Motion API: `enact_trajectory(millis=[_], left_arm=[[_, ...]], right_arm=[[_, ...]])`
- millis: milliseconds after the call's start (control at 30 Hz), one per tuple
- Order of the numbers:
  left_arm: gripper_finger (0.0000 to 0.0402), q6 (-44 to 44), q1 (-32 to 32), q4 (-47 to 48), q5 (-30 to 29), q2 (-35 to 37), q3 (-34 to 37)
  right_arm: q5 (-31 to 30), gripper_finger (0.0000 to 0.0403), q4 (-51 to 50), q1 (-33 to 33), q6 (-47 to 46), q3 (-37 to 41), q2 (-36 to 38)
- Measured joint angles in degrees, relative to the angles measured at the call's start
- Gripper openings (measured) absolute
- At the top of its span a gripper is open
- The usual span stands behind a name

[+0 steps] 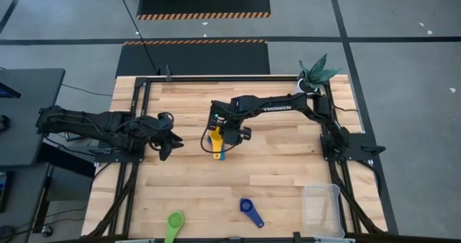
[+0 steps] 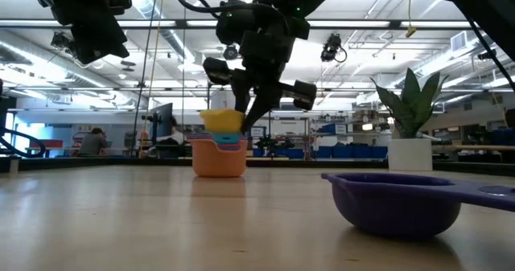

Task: Nest measuring cups in basket
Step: Stack the yellow measuring cup on top of the light blue measuring cup

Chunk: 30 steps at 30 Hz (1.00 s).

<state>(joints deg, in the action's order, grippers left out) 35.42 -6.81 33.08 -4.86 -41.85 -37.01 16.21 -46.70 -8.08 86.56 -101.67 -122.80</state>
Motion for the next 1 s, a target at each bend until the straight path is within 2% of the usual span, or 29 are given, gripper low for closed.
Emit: enact_trajectory(millis=[433, 600, 767, 833, 1000], left_arm=[[0.0133, -0.07, 0.00, 0.02, 0.00, 0.00, 0.00], [0.0133, -0.09, 0.00, 0.04, 0.00, 0.00, 0.00], [0.0133, -0.09, 0.00, 0.04, 0.00, -0.02, 0.00], [0.0133, -0.09, 0.00, 0.04, 0.00, 0.00, 0.00], [0.0133, -0.09, 0.00, 0.04, 0.00, 0.00, 0.00]], right_arm=[[0.00, 0.0067, 3.53, 0.20, 0.16, 0.00, 0.02], [0.01, 0.0034, 3.39, 0.54, 1.49, 0.00, 0.02], [0.38, 0.0010, 4.16, 0.59, -1.81, 0.00, 0.02], [0.39, 0.0018, 4.33, 0.55, -2.40, 0.00, 0.02], [0.59, 0.0072, 4.35, 0.57, -4.06, 0.00, 0.04]])
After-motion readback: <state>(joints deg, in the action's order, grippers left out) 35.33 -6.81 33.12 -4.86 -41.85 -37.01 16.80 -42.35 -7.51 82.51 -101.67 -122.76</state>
